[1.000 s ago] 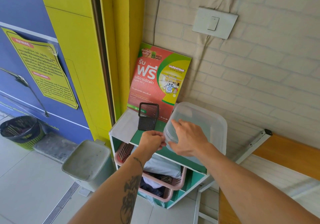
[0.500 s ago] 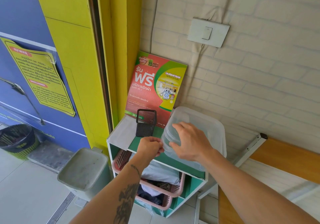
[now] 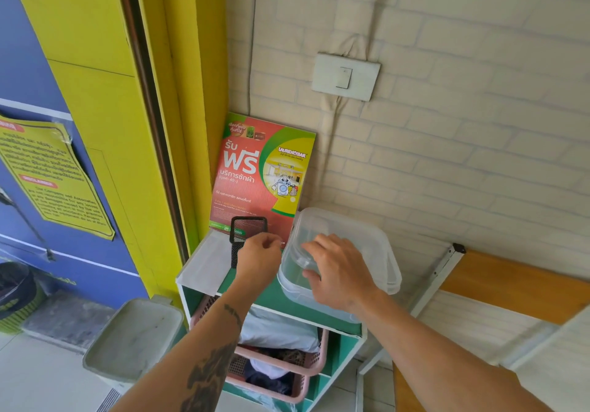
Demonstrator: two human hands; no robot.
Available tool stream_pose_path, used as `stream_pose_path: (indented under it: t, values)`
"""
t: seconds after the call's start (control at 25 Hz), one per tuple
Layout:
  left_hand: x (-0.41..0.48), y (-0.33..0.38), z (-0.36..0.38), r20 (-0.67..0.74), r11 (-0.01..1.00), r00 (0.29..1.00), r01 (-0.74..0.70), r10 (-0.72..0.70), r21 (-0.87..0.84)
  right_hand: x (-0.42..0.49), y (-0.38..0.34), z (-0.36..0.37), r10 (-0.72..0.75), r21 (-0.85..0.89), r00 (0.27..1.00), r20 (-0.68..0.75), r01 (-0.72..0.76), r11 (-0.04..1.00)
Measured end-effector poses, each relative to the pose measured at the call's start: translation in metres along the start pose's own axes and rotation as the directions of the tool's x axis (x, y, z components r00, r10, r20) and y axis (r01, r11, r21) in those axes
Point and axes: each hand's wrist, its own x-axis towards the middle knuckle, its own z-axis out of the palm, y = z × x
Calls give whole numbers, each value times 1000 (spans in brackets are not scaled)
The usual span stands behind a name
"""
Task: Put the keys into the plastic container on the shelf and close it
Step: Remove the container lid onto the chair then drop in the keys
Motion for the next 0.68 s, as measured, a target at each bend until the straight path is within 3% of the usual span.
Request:
stream_pose_path:
  t: [0.08,0.24,0.36,0.44,0.52,0.6,0.68]
  values:
    - [6,10,0,61,1000,998,0,0,-3,-7,-1,8,12,9,1000,29,-12,1000]
    - [9,17,7,132,984,991,-50,27,169,-21,2,15,69,163,995,67,-79,984]
    - [8,21,14,145,943,988,-105,61,315,-26,23,11,309,300,950,-49,-282,911]
    - [6,24,19,164,914,984,-125,65,387,-32,48,8,529,260,846,-70,-496,828]
    - [4,26,22,182,905,982,-122,51,408,-38,69,3,718,218,695,28,-706,674]
    - [5,27,24,195,913,980,-110,35,392,-43,79,-1,796,371,575,191,-793,484]
    - [4,29,26,208,928,978,-108,34,357,-44,80,-4,797,523,527,295,-787,327]
